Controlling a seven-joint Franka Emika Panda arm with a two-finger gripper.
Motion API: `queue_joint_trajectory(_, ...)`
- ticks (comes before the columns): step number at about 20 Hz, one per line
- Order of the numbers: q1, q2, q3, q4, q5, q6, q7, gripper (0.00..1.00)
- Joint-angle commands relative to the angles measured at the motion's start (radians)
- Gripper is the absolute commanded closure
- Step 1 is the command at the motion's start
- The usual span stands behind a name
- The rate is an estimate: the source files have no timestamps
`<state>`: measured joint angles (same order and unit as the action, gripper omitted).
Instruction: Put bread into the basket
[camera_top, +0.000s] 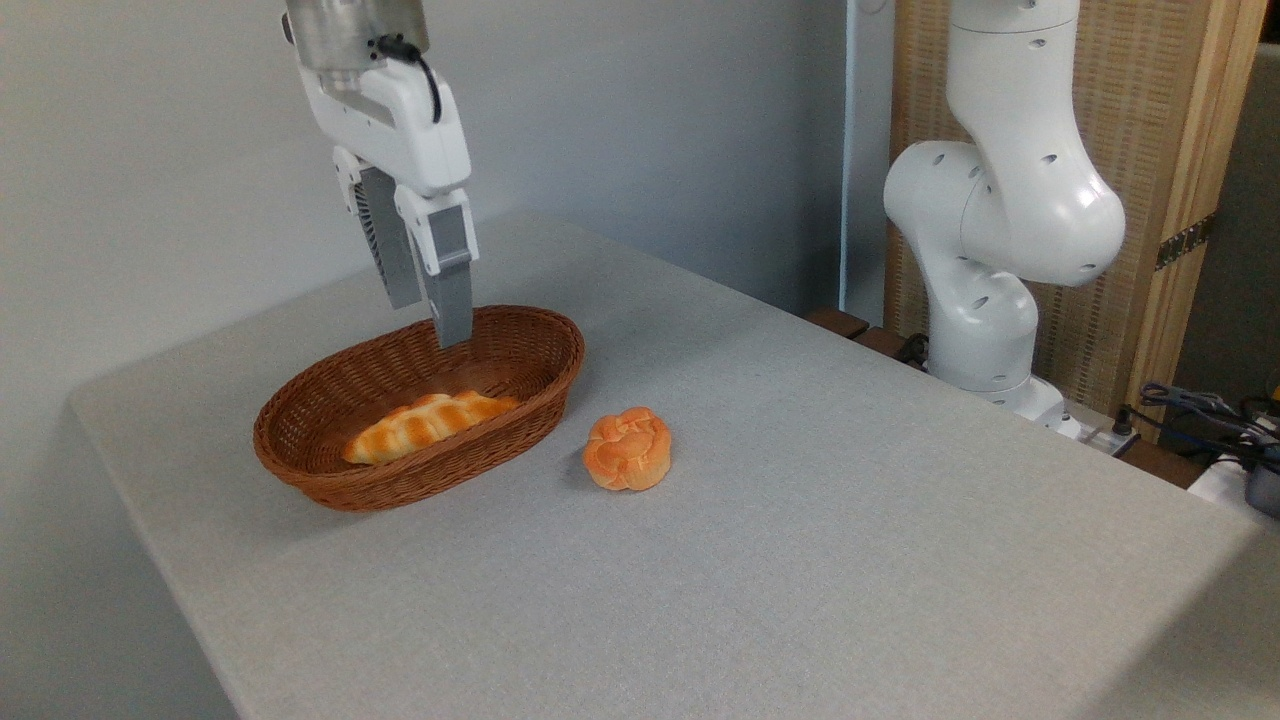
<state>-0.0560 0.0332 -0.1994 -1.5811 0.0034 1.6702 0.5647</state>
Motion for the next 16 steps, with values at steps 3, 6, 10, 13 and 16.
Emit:
queue_joint_trajectory(3,-0.053,-0.021,0.156,0.023,0.000,-0.036,0.012,0.00)
queue_joint_trajectory(6,-0.050,-0.018,0.175,0.023,0.000,-0.056,0.014,0.00)
queue_joint_trajectory(10,-0.041,-0.013,0.173,0.023,0.000,-0.058,0.012,0.00)
queue_joint_trajectory(13,-0.039,-0.015,0.175,0.023,0.000,-0.079,0.015,0.00)
queue_joint_trajectory(16,-0.039,-0.013,0.175,0.021,0.000,-0.086,0.017,0.00)
